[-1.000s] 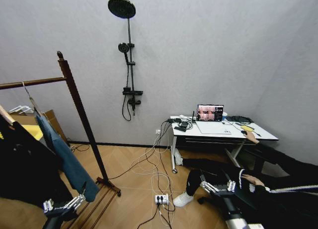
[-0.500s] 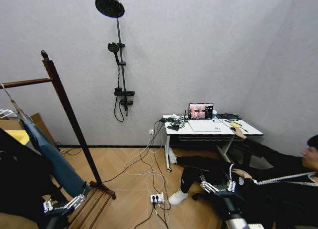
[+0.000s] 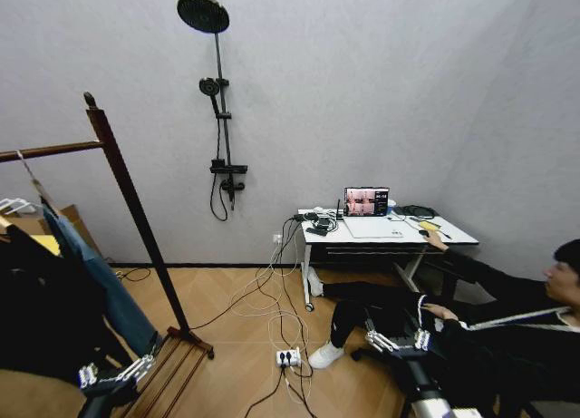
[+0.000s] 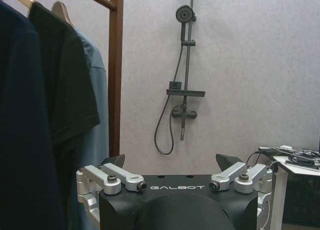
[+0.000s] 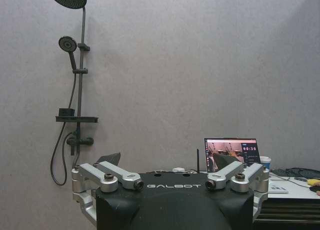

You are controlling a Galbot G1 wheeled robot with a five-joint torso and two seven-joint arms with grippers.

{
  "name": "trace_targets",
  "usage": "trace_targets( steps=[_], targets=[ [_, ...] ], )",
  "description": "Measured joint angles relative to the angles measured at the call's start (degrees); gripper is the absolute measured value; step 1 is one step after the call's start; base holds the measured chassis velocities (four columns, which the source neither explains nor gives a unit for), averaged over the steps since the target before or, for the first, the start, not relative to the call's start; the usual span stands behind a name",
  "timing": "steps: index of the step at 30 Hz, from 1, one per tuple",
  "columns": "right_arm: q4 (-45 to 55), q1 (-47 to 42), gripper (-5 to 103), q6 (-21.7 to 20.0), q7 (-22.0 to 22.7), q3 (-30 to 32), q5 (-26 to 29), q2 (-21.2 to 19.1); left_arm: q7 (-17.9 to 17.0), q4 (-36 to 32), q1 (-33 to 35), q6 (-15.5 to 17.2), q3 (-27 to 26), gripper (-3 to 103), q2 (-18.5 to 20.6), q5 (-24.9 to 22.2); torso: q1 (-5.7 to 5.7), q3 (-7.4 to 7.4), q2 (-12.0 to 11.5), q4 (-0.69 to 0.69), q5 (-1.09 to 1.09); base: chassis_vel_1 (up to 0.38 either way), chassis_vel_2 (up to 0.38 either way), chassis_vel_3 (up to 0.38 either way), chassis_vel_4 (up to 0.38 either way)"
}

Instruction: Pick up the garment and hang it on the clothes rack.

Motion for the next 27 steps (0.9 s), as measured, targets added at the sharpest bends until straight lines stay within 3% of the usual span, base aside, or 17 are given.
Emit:
trace_targets(
  steps=[6, 10, 27],
  targets=[
    [0.0, 0.0, 100, 0.0, 0.0, 0.0, 0.0, 0.0, 0.0, 0.0, 0.0, 0.0, 0.0, 100, 0.0, 0.0, -0.03, -0.01, 0.0, -0.01, 0.07, 0.284, -0.128, -0.281, 0.147],
    [0.0, 0.0, 100, 0.0, 0.0, 0.0, 0.0, 0.0, 0.0, 0.0, 0.0, 0.0, 0.0, 100, 0.0, 0.0, -0.03, -0.01, 0.0, -0.01, -0.01, 0.262, -0.151, -0.245, 0.176],
    [0.0, 0.0, 100, 0.0, 0.0, 0.0, 0.0, 0.0, 0.0, 0.0, 0.0, 0.0, 0.0, 100, 0.0, 0.0, 0.01, 0.00, 0.0, -0.01, 0.03, -0.009, -0.002, -0.011, 0.007]
  ],
)
